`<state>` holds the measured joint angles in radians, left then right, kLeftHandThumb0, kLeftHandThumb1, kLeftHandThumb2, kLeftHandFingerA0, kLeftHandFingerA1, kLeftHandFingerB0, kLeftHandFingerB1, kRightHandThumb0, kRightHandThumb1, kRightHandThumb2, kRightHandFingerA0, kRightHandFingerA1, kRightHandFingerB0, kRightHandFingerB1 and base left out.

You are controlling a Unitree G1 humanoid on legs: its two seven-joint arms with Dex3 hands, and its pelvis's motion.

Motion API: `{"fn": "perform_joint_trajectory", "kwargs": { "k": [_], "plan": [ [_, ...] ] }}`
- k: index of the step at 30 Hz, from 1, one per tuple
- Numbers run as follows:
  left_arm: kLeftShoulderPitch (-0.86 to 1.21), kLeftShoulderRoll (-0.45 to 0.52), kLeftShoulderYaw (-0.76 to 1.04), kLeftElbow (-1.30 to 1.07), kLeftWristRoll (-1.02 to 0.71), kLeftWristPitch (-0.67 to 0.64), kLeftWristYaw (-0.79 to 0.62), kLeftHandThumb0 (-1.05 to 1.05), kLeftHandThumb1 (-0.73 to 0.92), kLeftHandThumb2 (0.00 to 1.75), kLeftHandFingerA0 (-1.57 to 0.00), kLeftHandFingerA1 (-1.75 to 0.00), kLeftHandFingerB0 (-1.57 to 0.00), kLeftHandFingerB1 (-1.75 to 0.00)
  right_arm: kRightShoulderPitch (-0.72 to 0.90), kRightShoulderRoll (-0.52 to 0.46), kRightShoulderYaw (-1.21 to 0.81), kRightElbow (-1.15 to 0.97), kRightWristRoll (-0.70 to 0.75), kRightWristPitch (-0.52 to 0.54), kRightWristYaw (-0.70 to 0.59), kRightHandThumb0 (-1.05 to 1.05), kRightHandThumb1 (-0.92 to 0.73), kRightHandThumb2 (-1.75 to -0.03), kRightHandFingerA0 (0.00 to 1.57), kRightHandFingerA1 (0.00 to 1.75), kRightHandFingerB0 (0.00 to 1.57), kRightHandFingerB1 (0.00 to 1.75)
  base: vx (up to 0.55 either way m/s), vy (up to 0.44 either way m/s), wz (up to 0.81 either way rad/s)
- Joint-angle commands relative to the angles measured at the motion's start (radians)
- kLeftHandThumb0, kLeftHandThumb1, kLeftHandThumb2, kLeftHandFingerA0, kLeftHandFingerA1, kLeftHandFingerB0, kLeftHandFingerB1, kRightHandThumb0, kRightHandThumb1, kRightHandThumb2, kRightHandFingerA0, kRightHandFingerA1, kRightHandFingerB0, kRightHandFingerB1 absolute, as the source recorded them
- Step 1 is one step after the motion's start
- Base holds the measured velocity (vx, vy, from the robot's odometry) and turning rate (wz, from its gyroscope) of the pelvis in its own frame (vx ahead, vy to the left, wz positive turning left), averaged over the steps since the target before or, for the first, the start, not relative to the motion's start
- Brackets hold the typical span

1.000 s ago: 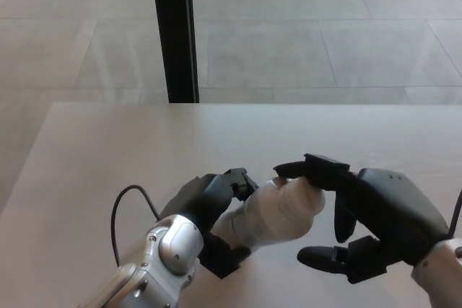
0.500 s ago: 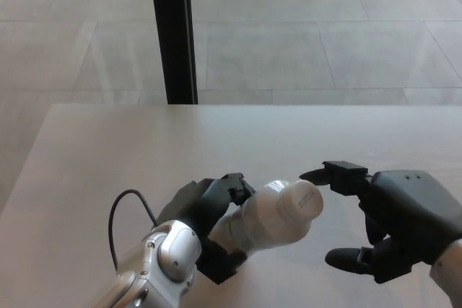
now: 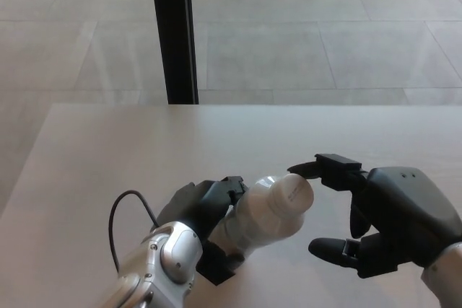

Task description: The robot uses its left hand to to lift the bottle kept on the middle of the desk and tilts it towards its right hand. It then uses its right hand to rotate its cap to open it and places the bottle and cap back on the desk

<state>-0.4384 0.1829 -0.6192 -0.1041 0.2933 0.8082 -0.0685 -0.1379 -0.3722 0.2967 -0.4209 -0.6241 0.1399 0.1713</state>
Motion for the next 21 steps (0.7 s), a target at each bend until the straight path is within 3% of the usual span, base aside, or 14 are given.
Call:
{"fn": "perform_joint_trajectory", "kwargs": {
  "k": [1, 6, 7, 8, 9, 10, 11, 13, 14, 15, 16, 17, 18, 21],
  "plan": [
    [0.038, 0.005, -0.010, 0.037, 0.019, 0.067, -0.052, 0.15, 0.74, 0.91, -0.81, -1.51, -0.60, -0.91, 0.013, 0.008, -0.020, -0.012, -0.006, -0.034, -0.016, -0.64, -0.57, -0.59, 0.95, 1.28, 0.37, 0.44, 0.00, 0.000, 0.00],
    [0.050, 0.003, -0.008, 0.037, 0.032, 0.046, -0.052, 0.15, 0.74, 0.89, -0.80, -1.59, -0.60, -0.91, 0.013, 0.011, -0.023, -0.007, -0.015, -0.040, -0.011, -0.65, -0.58, -0.59, 0.95, 1.28, 0.36, 0.45, 0.00, 0.000, 0.00],
    [0.048, 0.004, -0.012, 0.037, 0.037, 0.052, -0.055, 0.15, 0.75, 0.88, -0.80, -1.59, -0.61, -0.90, 0.011, 0.011, -0.024, -0.005, -0.016, -0.041, -0.011, -0.68, -0.46, -0.86, 0.99, 1.17, 0.31, 0.53, 0.00, 0.000, 0.00],
    [0.051, 0.004, -0.017, 0.040, 0.045, 0.041, -0.049, 0.13, 0.75, 0.88, -0.82, -1.57, -0.62, -1.05, 0.012, 0.011, -0.026, -0.003, -0.019, -0.041, -0.014, -0.62, -0.57, -0.58, 0.95, 1.26, 0.38, 0.43, 0.00, 0.000, 0.00],
    [0.051, 0.003, -0.017, 0.040, 0.047, 0.039, -0.049, 0.13, 0.75, 0.88, -0.82, -1.57, -0.62, -1.05, 0.012, 0.012, -0.027, -0.002, -0.020, -0.042, -0.013, -0.62, -0.57, -0.58, 0.95, 1.26, 0.38, 0.43, 0.00, 0.000, 0.00],
    [0.056, 0.002, -0.015, 0.037, 0.048, 0.042, -0.049, 0.13, 0.75, 0.89, -0.82, -1.59, -0.64, -1.09, 0.014, 0.014, -0.027, 0.000, -0.020, -0.044, -0.015, -0.66, -0.45, -0.85, 1.01, 1.17, 0.33, 0.53, 0.00, 0.000, 0.00],
    [0.056, 0.002, -0.015, 0.035, 0.049, 0.046, -0.052, 0.14, 0.75, 0.88, -0.84, -1.58, -0.64, -1.03, 0.014, 0.016, -0.028, 0.003, -0.020, -0.045, -0.018, -0.60, -0.56, -0.59, 0.97, 1.27, 0.39, 0.43, 0.00, 0.000, 0.00],
    [0.057, -0.003, -0.013, 0.032, 0.054, 0.056, -0.055, 0.13, 0.76, 0.87, -0.83, -1.63, -0.65, -1.12, 0.017, 0.018, -0.029, 0.004, -0.025, -0.046, -0.019, -0.58, -0.56, -0.59, 0.98, 1.26, 0.39, 0.43, 0.00, 0.000, 0.00],
    [0.058, -0.008, -0.009, 0.032, 0.053, 0.064, -0.057, 0.13, 0.71, 0.94, -1.05, -1.50, -0.69, -1.04, 0.017, 0.020, -0.030, 0.006, -0.024, -0.049, -0.021, -0.57, -0.58, -0.59, 0.99, 1.25, 0.39, 0.44, 0.00, 0.000, 0.00],
    [0.059, -0.011, -0.007, 0.032, 0.053, 0.066, -0.058, 0.13, 0.71, 0.94, -1.05, -1.50, -0.69, -1.04, 0.018, 0.020, -0.031, 0.007, -0.024, -0.052, -0.022, -0.57, -0.58, -0.59, 0.99, 1.25, 0.39, 0.44, 0.00, 0.000, 0.00],
    [0.059, -0.013, -0.006, 0.035, 0.055, 0.068, -0.059, 0.14, 0.74, 0.91, -0.80, -1.64, -0.60, -0.93, 0.018, 0.021, -0.032, 0.009, -0.025, -0.053, -0.021, -0.58, -0.46, -0.85, 1.03, 1.16, 0.34, 0.54, 0.00, 0.000, 0.00],
    [0.059, -0.014, -0.005, 0.037, 0.057, 0.068, -0.060, 0.14, 0.74, 0.91, -0.80, -1.64, -0.60, -0.93, 0.019, 0.023, -0.032, 0.010, -0.026, -0.054, -0.022, -0.58, -0.46, -0.85, 1.03, 1.16, 0.34, 0.54, 0.00, 0.000, 0.00],
    [0.057, -0.013, -0.010, 0.037, 0.063, 0.071, -0.062, 0.15, 0.75, 0.86, -0.78, -1.56, -0.53, -0.75, 0.018, 0.025, -0.033, 0.016, -0.024, -0.063, -0.029, -0.55, -0.58, -0.59, 1.00, 1.24, 0.40, 0.45, 0.00, 0.000, 0.00],
    [0.062, -0.009, -0.015, 0.028, 0.072, 0.065, -0.068, 0.16, 0.73, 0.90, -0.76, -1.56, -0.55, -0.80, 0.015, 0.035, -0.033, 0.023, -0.025, -0.071, -0.037, -0.56, -0.59, -0.59, 1.00, 1.24, 0.39, 0.46, 0.00, 0.000, 0.00]
  ]
}}
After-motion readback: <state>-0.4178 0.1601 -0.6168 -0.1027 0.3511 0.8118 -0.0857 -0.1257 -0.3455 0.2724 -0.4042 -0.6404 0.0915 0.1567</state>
